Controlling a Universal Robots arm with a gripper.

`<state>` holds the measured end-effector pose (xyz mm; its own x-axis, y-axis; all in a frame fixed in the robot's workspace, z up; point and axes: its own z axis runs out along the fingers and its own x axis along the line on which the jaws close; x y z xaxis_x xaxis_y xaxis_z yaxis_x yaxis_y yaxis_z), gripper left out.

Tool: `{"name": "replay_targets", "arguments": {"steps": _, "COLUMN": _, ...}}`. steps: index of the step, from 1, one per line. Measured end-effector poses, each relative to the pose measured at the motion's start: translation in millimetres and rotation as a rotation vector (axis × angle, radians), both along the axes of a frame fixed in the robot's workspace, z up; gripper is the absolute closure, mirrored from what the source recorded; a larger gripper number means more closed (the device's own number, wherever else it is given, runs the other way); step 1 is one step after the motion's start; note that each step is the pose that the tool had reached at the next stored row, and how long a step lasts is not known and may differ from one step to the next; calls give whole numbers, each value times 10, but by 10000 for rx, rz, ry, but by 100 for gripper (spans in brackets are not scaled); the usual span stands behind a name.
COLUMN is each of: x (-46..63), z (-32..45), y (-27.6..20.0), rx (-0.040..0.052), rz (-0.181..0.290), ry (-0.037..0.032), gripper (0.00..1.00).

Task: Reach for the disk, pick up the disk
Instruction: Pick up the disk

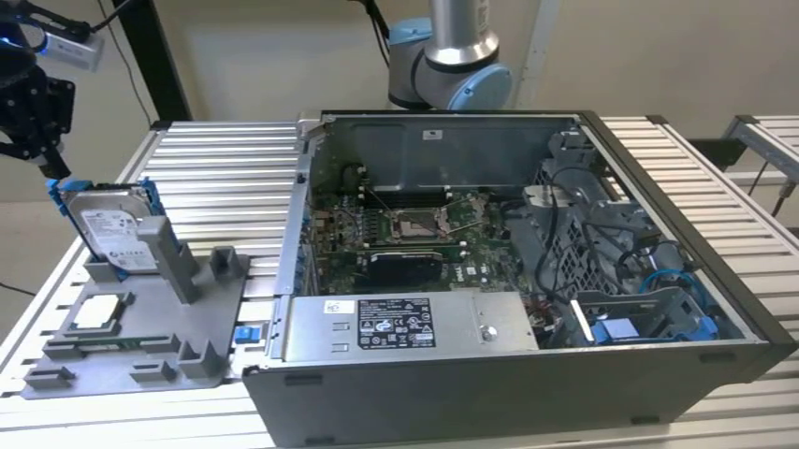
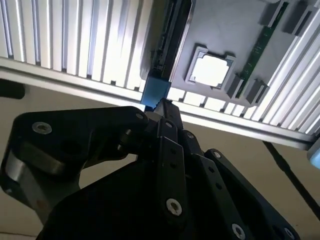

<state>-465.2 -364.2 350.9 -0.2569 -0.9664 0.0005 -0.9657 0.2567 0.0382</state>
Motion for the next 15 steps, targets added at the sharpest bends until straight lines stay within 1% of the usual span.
{"name": "replay_targets", "arguments": {"steps": 4, "x": 0, "z": 0, "y": 0, "rx": 0, "rz": 710, "ry": 0, "gripper": 100}}
{"name": "replay_targets", "arguments": {"steps": 6, "x": 0, "z": 0, "y": 0, "rx": 1, "rz": 960, "ry": 0, "gripper": 100}}
{"name": "replay_targets", "arguments": {"steps": 10, "x": 0, "z": 0, "y": 0, "rx": 0, "rz": 1041, "ry": 0, "gripper": 100}}
{"name": "replay_targets", "arguments": {"steps": 13, "x": 2, "z": -12, "y": 0, "rx": -2, "rz": 1106, "ry": -37, "gripper": 100}}
{"name": "replay_targets", "arguments": {"steps": 15, "x": 18, "z": -21, "y": 1, "rx": -1, "rz": 1136, "ry": -47, "gripper": 100}}
